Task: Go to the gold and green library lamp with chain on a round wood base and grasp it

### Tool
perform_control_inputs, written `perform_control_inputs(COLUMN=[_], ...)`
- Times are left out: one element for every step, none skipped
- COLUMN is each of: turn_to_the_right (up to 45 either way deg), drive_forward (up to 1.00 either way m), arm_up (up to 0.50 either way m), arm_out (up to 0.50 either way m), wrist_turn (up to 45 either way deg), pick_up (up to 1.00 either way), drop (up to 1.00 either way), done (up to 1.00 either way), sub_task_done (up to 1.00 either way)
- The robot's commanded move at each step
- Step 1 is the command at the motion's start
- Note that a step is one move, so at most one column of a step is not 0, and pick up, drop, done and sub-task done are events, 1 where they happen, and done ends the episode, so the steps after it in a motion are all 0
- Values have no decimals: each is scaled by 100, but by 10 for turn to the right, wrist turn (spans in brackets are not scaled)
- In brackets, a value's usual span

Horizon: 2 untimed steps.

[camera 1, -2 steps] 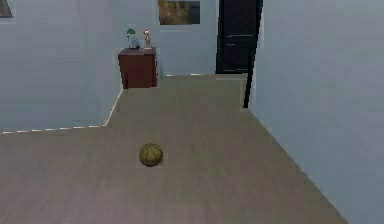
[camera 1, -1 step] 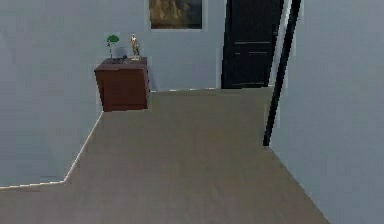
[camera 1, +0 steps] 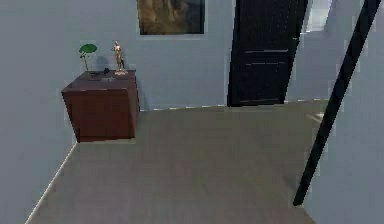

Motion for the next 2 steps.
perform_control_inputs(turn_to_the_right=[-270,0], drive_forward=[0,100], arm_up=[0,0], arm_out=[0,0], wrist_turn=[0,0], pick_up=[0,0], drop=[0,0], done=[0,0], sub_task_done=[0,0])
